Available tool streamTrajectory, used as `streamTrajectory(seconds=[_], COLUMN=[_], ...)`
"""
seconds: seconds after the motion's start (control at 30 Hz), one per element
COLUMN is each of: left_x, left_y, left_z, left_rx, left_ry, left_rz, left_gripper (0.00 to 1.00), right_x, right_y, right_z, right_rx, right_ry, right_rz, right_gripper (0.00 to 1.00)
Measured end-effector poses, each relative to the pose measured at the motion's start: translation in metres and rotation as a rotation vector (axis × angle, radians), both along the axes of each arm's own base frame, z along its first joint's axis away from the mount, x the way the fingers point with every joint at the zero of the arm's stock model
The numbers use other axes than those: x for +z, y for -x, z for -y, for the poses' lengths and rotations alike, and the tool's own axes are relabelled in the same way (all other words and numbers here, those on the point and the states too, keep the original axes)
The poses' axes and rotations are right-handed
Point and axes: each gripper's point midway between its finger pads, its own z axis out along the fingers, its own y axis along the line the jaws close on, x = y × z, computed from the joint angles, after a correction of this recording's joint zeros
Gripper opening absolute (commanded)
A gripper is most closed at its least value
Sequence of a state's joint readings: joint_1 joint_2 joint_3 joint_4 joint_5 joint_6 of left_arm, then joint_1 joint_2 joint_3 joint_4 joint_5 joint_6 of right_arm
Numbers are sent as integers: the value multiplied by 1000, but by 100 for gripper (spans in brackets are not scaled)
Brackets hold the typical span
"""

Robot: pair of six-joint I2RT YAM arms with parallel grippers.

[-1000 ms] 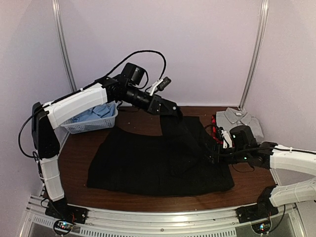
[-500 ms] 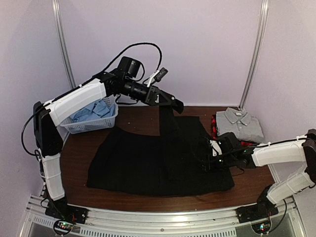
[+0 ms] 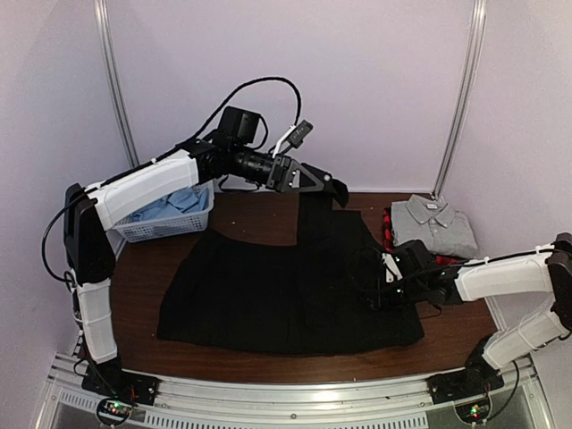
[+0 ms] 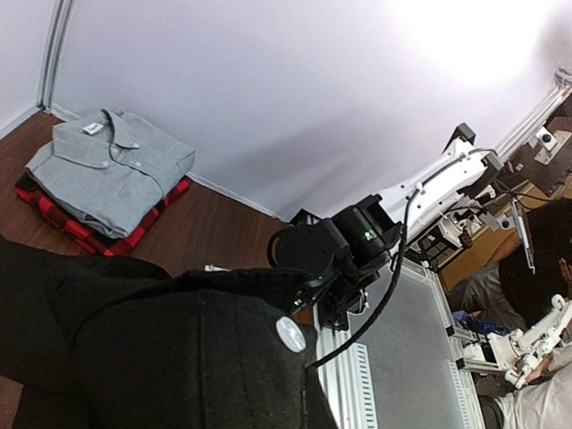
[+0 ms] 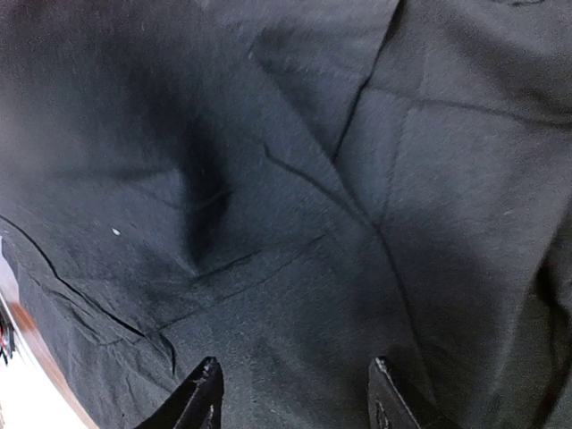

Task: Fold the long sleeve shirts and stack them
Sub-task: Adjust the sleeve of the 1/3-folded shirt.

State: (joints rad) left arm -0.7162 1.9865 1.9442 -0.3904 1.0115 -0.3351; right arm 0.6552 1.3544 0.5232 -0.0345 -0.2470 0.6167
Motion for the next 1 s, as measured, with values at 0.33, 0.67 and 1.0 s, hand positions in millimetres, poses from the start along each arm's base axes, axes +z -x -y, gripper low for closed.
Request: streamTrajectory(seconds=[0.33,0.67,1.0], left_x=[-44,-157,-225], left_y=[76,175,201], left_z=[27,-14,-83], left_rx=[-178,-302,-243], left_ry=[-103,-404,-623], left_rz=[-9,-167,-282], left_gripper=[0,0,0], right_x=[27,35,25], right_y=[-22,-26,-24], right_z=[46,68,67], right_rx=[-177,-232,-212], right_ry=[21,46,62], right_rz=[58,66,37], right_gripper=[58,59,58])
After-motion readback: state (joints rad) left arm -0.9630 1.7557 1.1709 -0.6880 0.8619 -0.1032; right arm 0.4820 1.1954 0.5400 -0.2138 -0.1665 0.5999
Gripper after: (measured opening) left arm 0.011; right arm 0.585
